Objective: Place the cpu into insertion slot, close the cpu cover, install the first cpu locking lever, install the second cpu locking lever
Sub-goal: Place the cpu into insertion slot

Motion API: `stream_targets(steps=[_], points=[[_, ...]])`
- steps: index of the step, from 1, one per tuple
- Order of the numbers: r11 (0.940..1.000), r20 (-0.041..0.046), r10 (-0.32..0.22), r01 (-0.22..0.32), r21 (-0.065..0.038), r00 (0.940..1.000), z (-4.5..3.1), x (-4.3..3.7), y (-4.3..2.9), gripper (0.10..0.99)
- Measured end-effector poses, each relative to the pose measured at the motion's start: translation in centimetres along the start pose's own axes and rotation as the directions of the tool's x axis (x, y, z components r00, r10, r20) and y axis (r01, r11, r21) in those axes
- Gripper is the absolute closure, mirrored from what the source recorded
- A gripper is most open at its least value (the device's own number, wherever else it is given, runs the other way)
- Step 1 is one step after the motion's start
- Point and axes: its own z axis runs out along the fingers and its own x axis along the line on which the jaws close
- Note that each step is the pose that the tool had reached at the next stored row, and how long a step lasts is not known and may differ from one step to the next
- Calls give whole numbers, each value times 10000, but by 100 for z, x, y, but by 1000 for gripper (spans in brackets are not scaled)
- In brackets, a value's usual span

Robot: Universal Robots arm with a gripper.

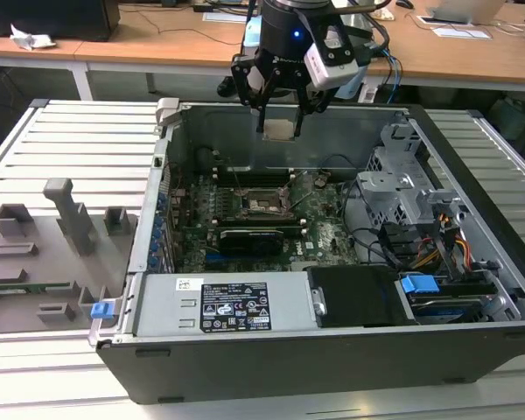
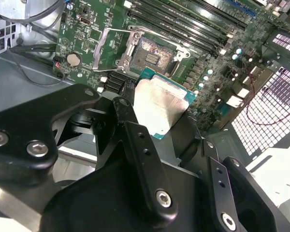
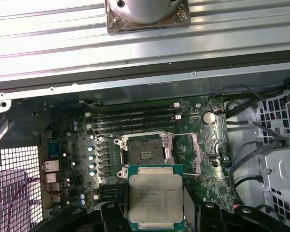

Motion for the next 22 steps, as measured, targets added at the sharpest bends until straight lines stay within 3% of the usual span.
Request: stream_targets(steps=[22], points=[[9996,26,295,-295,-6,9996,0,0,0,545]])
